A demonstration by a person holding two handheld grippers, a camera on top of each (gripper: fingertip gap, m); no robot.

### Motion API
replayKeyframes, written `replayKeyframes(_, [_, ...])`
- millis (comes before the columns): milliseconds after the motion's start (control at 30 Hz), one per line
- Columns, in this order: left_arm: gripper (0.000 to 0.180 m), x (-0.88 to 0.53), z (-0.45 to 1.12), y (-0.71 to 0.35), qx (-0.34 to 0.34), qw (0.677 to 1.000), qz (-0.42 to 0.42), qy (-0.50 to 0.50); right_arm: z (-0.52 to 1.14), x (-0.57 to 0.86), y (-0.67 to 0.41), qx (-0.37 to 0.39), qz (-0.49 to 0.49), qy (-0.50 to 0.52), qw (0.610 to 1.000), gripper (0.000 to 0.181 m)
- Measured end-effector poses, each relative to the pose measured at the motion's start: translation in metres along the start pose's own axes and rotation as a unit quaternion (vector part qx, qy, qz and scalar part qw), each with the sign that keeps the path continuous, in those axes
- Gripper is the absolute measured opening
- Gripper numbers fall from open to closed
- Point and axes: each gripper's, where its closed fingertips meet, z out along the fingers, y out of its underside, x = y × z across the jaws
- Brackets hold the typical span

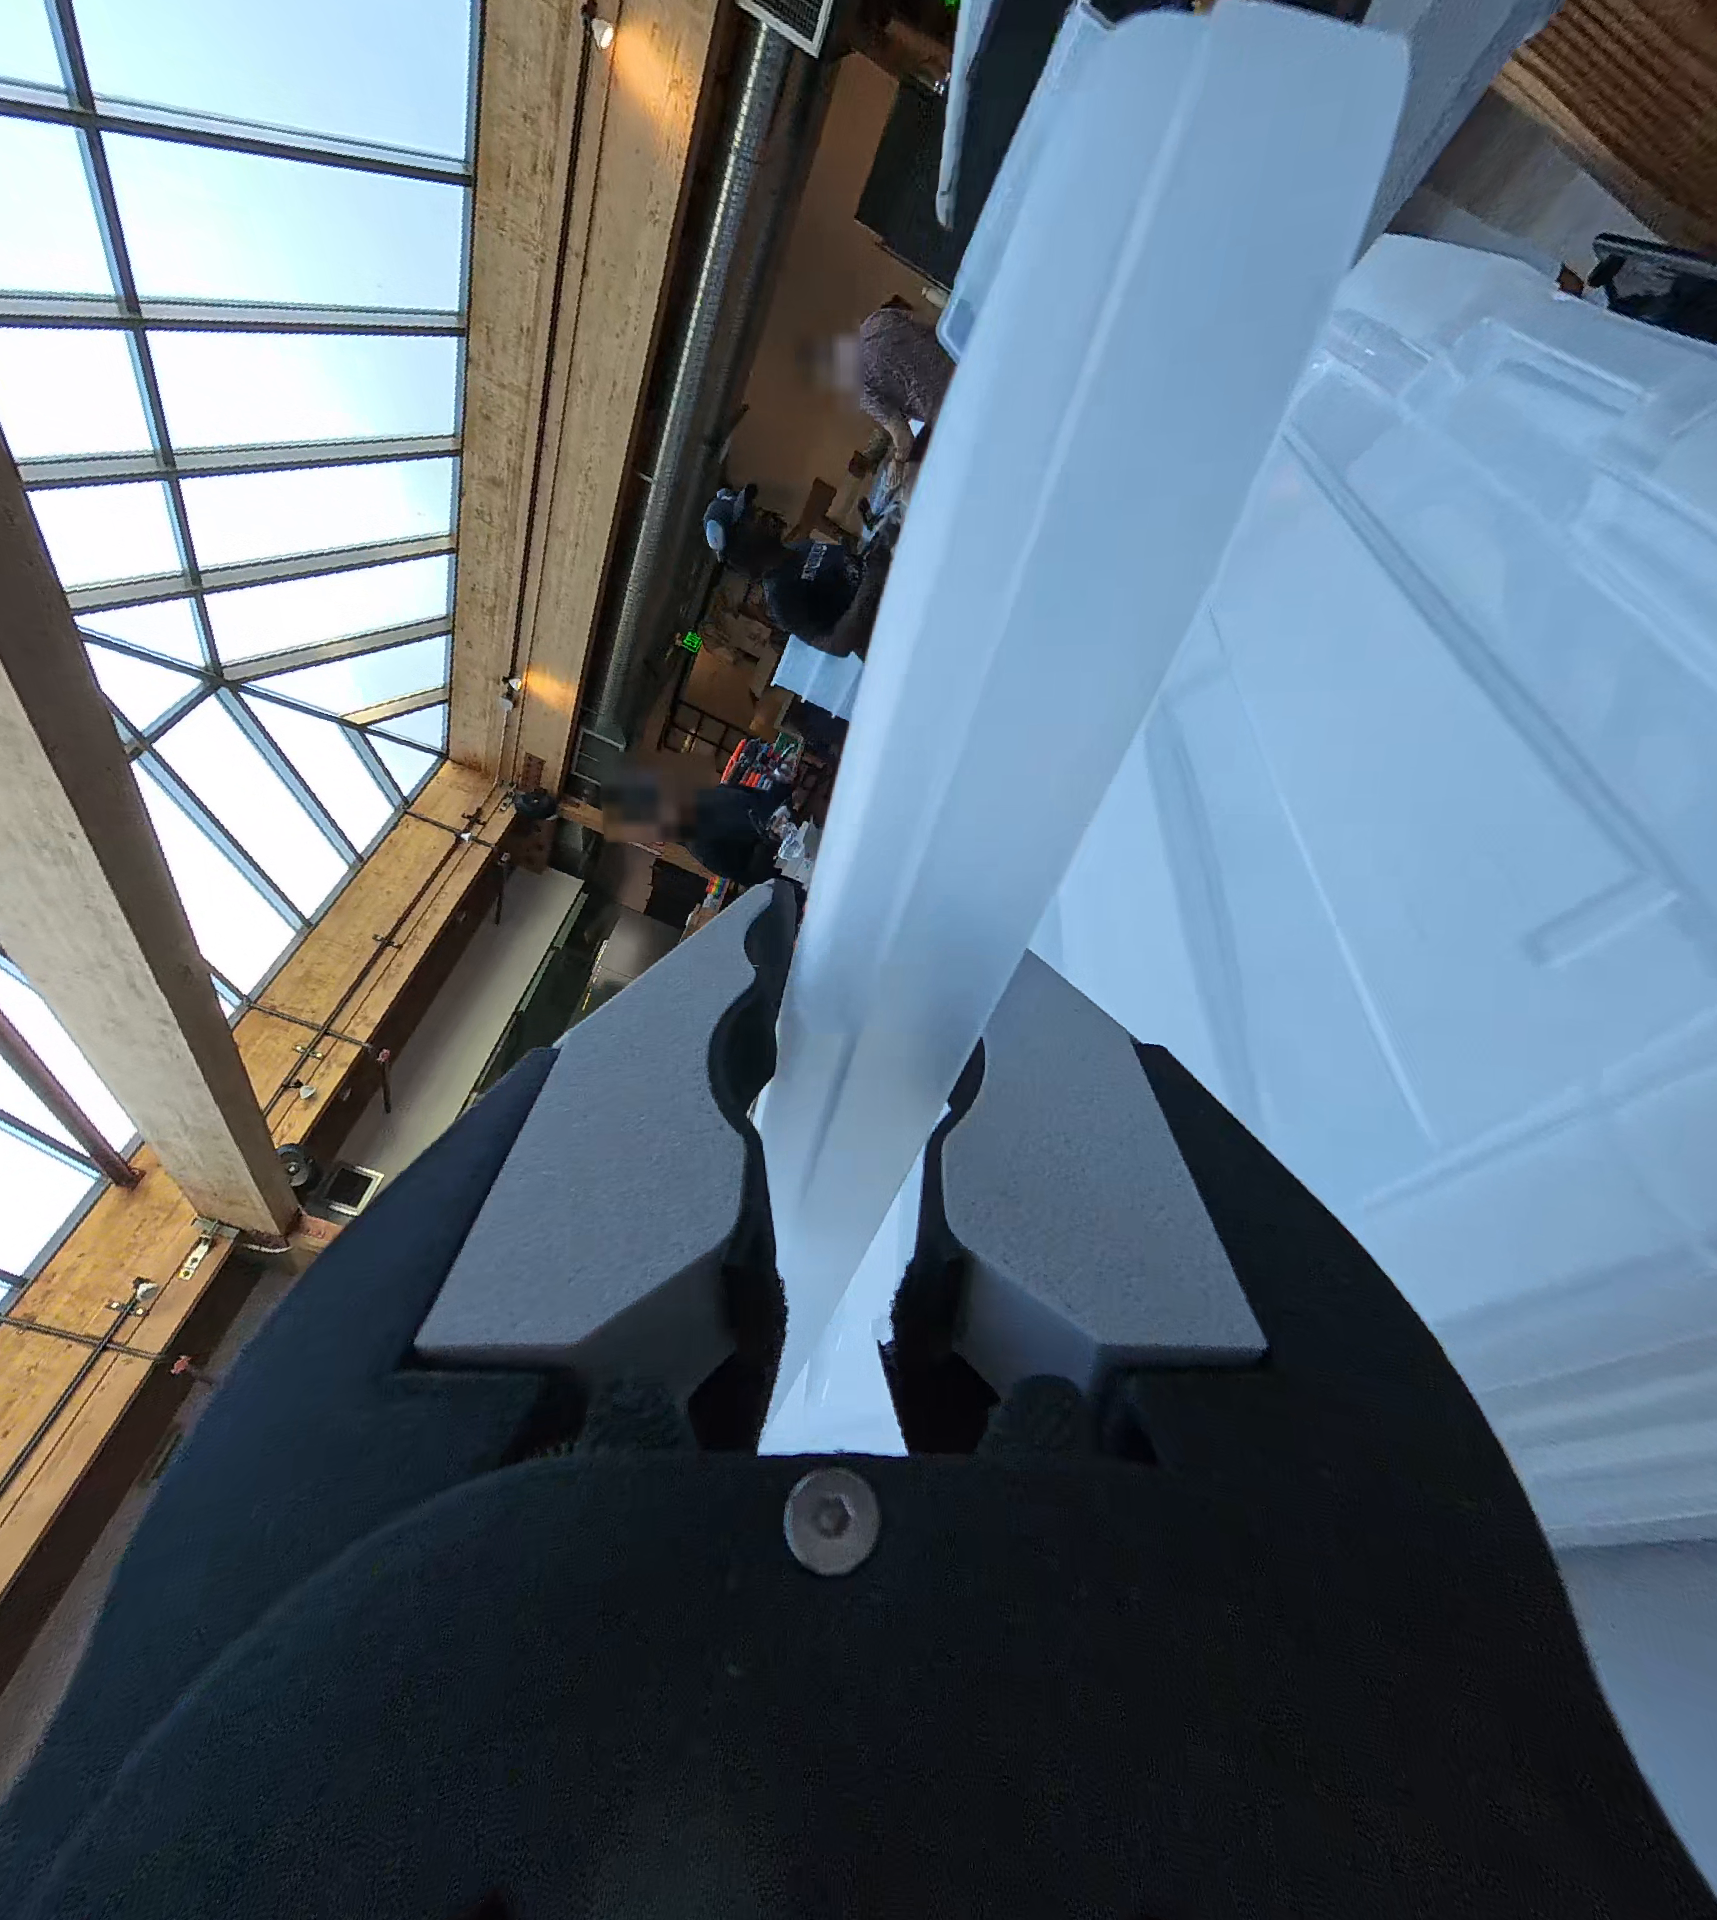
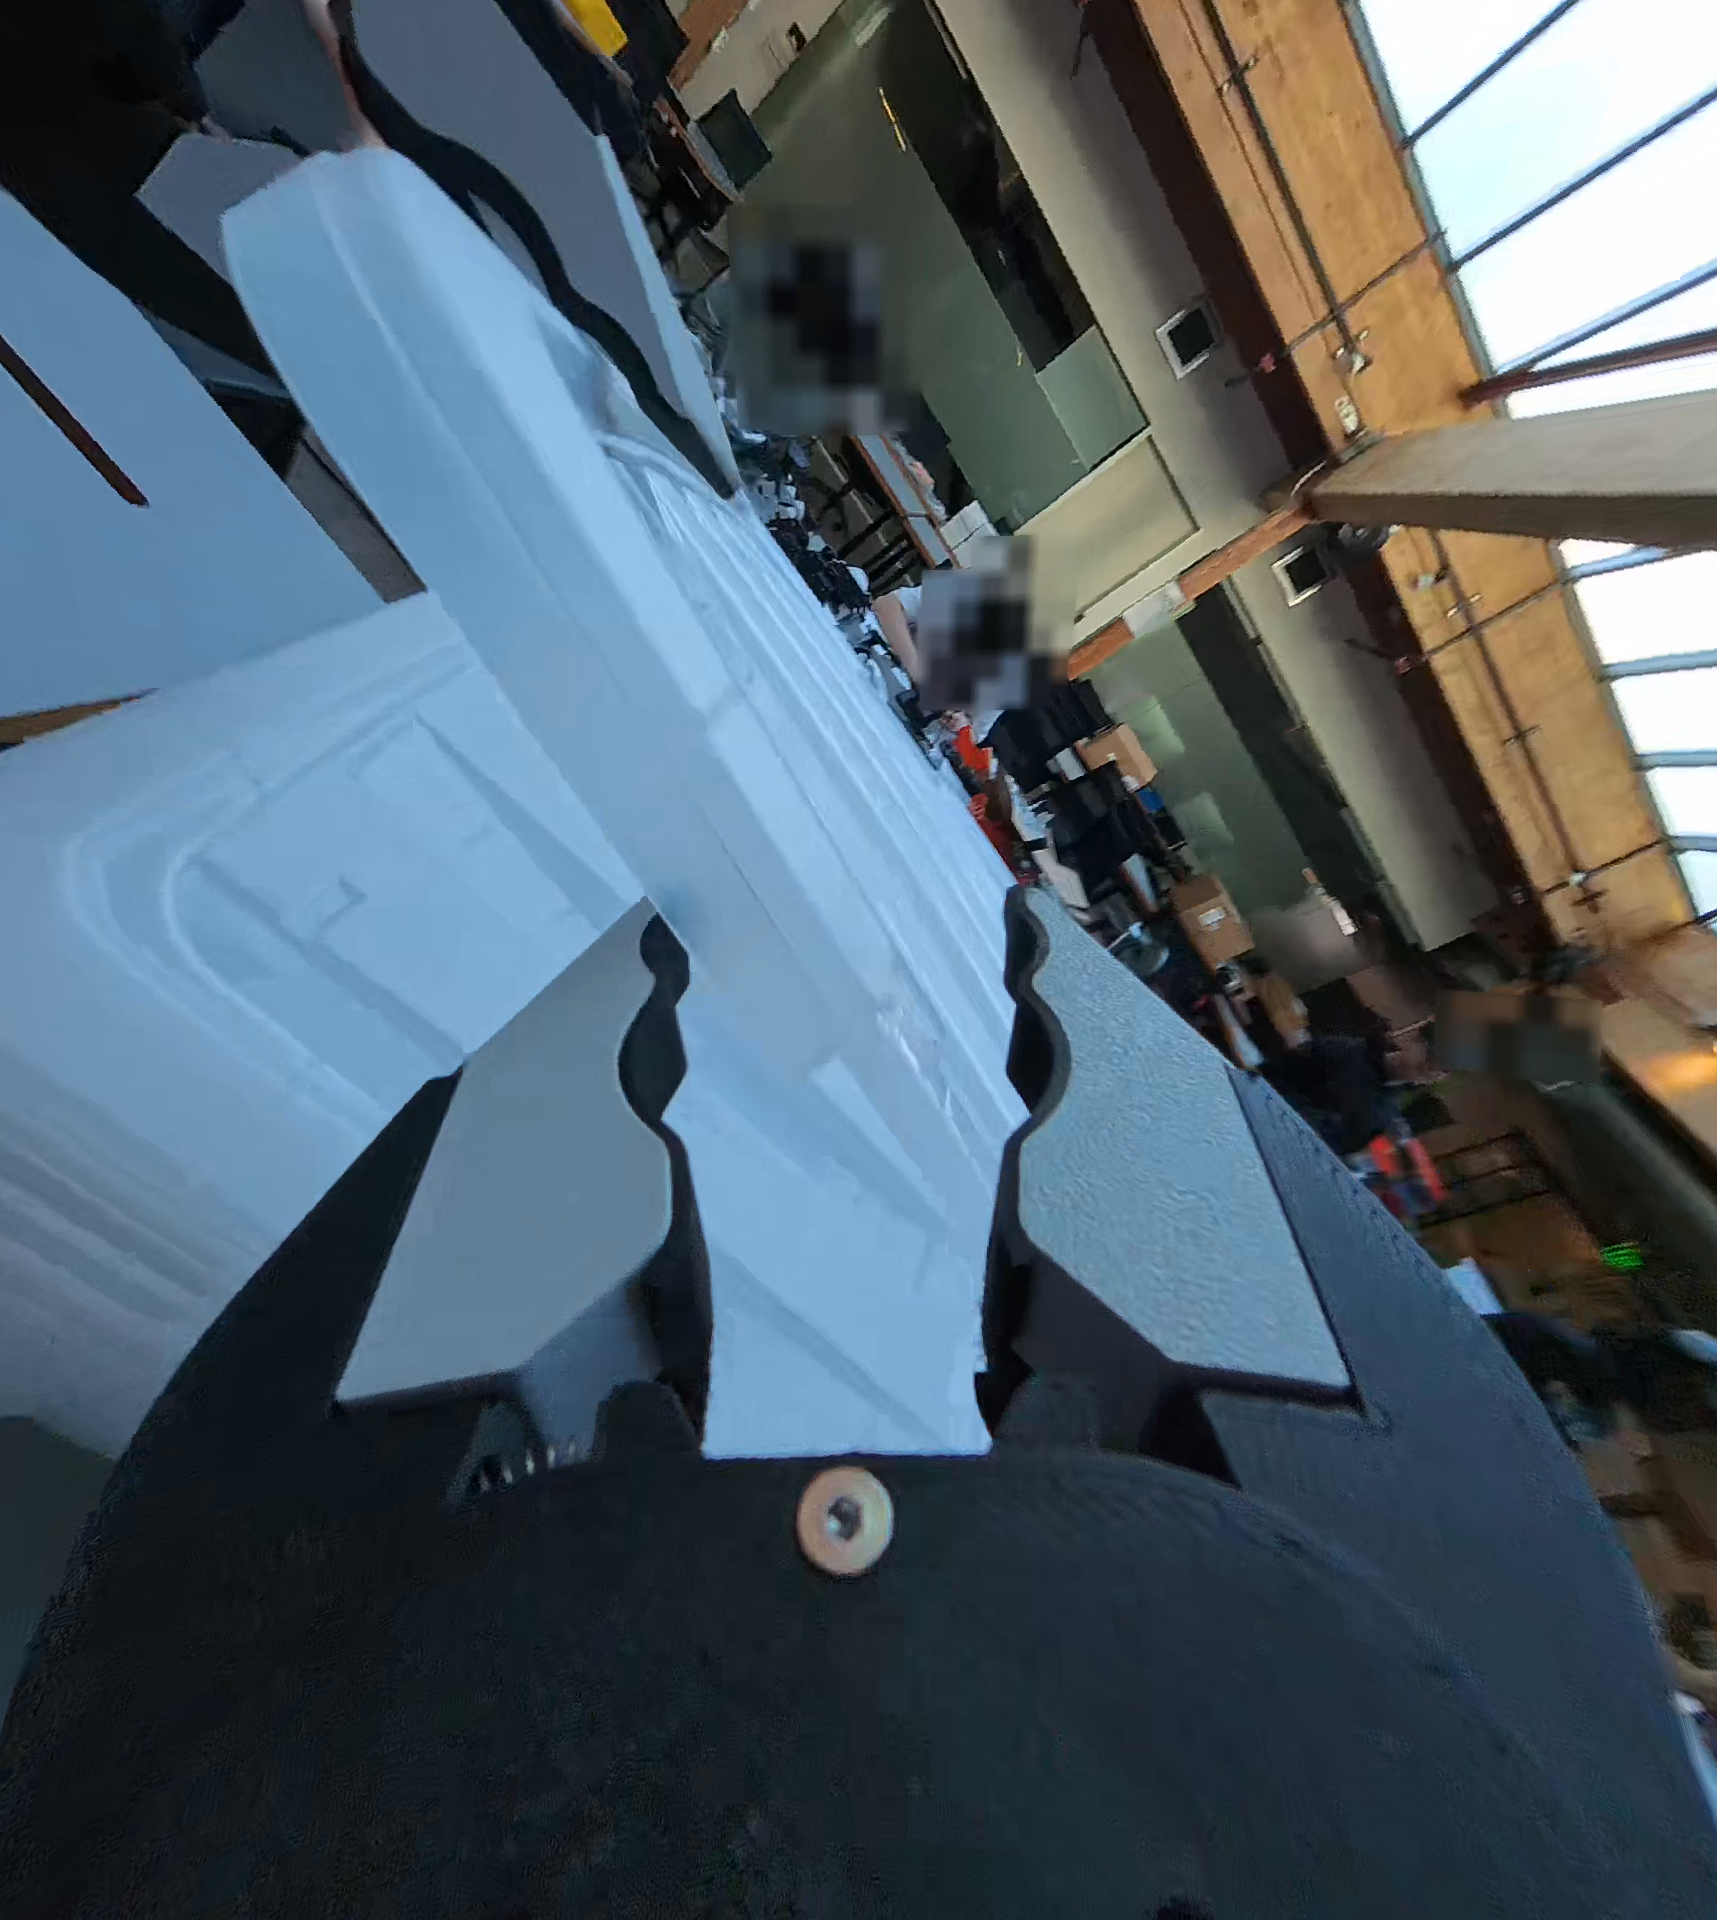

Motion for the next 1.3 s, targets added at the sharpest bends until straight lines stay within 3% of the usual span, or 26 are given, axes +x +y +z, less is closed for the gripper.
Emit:
replayKeyframes(133, [0.022,0.001,-0.003,0.008,-0.006,1.000,-0.012,0.006,-0.021,0.008,0.036,0.012,0.174,-0.018,0.984,0.066])
replayKeyframes(233, [0.023,-0.001,-0.007,0.013,-0.006,1.000,-0.022,0.005,-0.040,0.024,0.076,0.026,0.349,-0.007,0.937,0.061])
replayKeyframes(400, [0.022,-0.010,-0.012,0.015,-0.003,0.999,-0.037,0.002,-0.048,0.026,0.140,0.030,0.594,-0.061,0.802,0.062])
replayKeyframes(500, [0.023,-0.017,-0.014,0.016,0.001,0.999,-0.045,-0.001,-0.045,0.025,0.154,0.046,0.675,-0.085,0.732,0.064])
replayKeyframes(667, [0.023,-0.023,-0.012,0.018,0.010,0.998,-0.062,-0.007,-0.021,0.026,0.161,0.072,0.815,-0.158,0.553,0.085])
replayKeyframes(733, [0.022,-0.025,-0.012,0.019,0.012,0.998,-0.065,-0.011,-0.010,0.030,0.162,0.078,0.841,-0.165,0.510,0.084])
replayKeyframes(833, [0.022,-0.028,-0.014,0.021,0.015,0.997,-0.070,-0.016,0.004,0.035,0.165,0.067,0.850,-0.145,0.501,0.080])
replayKeyframes(967, [0.023,-0.034,-0.013,0.022,0.019,0.996,-0.080,-0.027,0.007,0.040,0.150,0.116,0.864,-0.169,0.460,0.079])
replayKeyframes(1100, [0.025,-0.038,-0.012,0.020,0.021,0.996,-0.086,-0.028,-0.008,0.027,0.149,0.141,0.859,-0.172,0.460,0.080])
replayKeyframes(1233, [0.024,-0.030,-0.015,0.023,0.019,0.996,-0.081,-0.026,-0.035,0.042,0.156,0.213,0.872,-0.139,0.418,0.081])
replayKeyframes(1300, [0.024,-0.028,-0.016,0.022,0.018,0.997,-0.078,-0.023,-0.032,0.043,0.164,0.200,0.890,-0.121,0.392,0.083])
